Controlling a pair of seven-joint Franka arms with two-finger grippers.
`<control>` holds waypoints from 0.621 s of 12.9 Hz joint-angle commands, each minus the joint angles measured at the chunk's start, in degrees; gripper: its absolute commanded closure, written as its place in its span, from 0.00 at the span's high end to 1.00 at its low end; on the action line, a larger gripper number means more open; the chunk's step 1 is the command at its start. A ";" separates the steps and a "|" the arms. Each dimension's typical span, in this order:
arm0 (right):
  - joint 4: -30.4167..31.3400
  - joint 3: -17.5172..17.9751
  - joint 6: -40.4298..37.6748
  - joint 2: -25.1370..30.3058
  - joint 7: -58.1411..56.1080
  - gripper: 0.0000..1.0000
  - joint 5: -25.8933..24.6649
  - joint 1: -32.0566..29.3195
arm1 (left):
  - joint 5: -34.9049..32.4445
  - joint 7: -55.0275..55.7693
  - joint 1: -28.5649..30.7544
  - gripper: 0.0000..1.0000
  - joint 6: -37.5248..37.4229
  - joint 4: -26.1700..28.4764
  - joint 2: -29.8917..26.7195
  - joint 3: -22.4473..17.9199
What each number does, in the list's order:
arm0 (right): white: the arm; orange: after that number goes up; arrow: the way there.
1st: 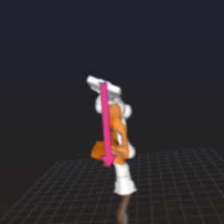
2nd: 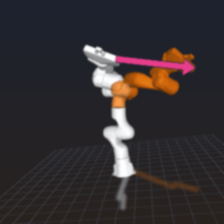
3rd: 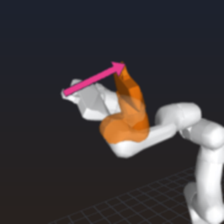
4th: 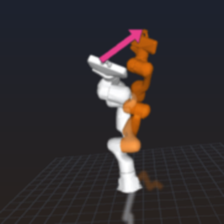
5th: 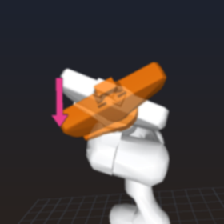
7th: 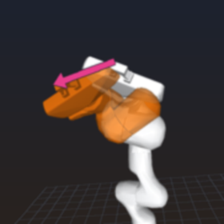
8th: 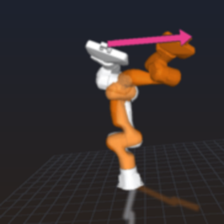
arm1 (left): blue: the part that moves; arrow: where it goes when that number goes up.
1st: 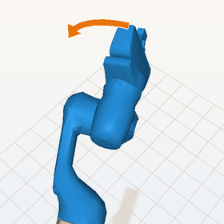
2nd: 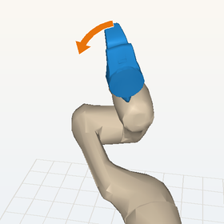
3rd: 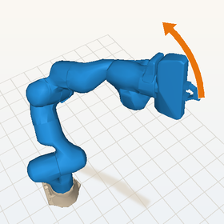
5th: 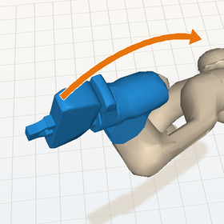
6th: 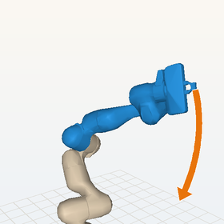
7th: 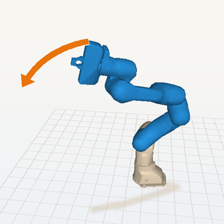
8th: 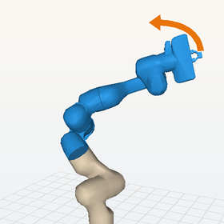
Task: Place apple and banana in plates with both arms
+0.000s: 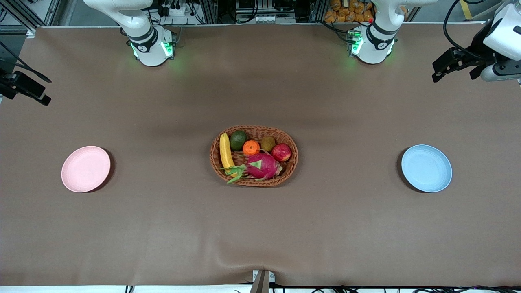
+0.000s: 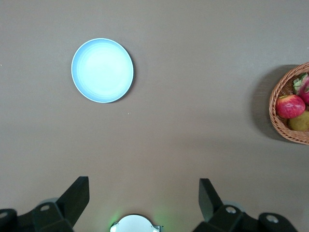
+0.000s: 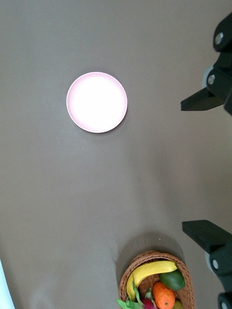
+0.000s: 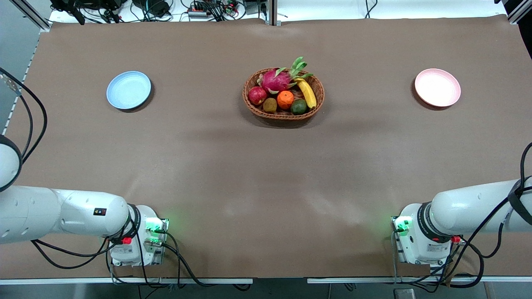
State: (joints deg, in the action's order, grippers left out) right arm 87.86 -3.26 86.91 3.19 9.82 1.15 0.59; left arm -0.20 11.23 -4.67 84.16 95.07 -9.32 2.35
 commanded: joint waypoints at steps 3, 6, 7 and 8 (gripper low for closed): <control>0.55 -0.52 -0.17 0.85 0.02 1.00 -0.27 0.99 | -0.23 -0.42 -0.43 1.00 -2.33 -1.99 0.61 -1.03; 0.47 -0.52 0.36 0.85 -0.15 1.00 -0.27 1.08 | -0.32 -0.68 0.10 1.00 -2.42 -2.34 0.97 -0.95; 0.47 -0.52 0.45 0.68 -0.15 1.00 -0.27 1.08 | -0.32 -0.68 0.01 1.00 -2.42 -2.34 0.97 -0.86; 0.47 -0.43 0.54 0.41 -0.24 1.00 -0.27 1.17 | -0.32 -0.68 0.01 1.00 -2.42 -2.25 0.97 -0.68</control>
State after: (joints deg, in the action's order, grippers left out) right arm 87.86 -3.26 87.06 3.19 9.82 1.15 1.03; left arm -0.21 11.23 -4.52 83.16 94.48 -9.22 1.58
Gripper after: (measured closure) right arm 0.000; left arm 0.000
